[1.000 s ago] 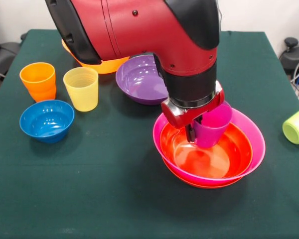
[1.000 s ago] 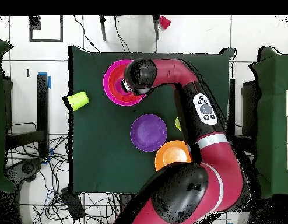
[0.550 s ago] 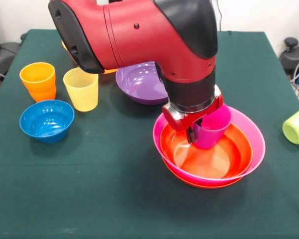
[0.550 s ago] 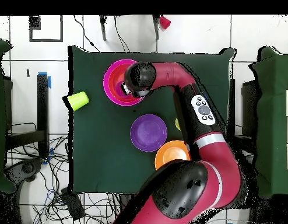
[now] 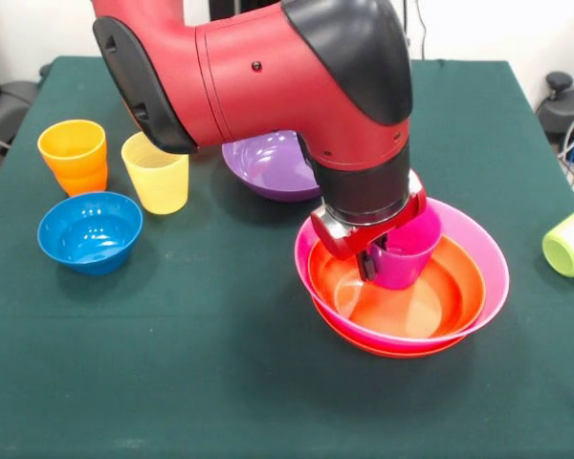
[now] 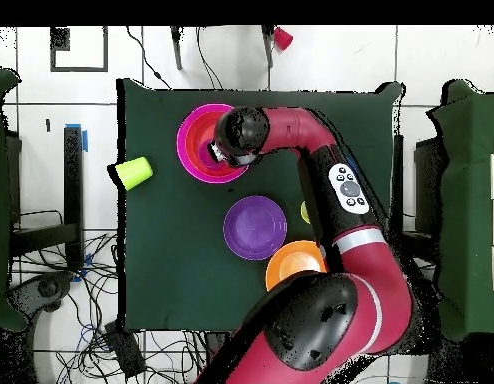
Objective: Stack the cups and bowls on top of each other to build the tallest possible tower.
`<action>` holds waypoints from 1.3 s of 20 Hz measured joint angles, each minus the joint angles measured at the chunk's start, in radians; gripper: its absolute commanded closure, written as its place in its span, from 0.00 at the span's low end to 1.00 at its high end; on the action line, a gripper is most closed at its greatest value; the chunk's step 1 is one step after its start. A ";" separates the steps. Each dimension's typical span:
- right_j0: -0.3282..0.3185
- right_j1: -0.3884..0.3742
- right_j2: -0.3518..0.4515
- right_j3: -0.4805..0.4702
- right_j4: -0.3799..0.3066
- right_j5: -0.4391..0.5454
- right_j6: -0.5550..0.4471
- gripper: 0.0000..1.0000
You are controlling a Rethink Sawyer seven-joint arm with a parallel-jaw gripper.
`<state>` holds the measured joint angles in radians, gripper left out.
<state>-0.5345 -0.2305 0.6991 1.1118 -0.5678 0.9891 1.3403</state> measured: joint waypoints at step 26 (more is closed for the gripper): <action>0.000 0.008 0.008 -0.024 -0.002 0.018 -0.018 1.00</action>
<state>-0.5347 -0.2222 0.7070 1.0875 -0.5694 1.0075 1.3226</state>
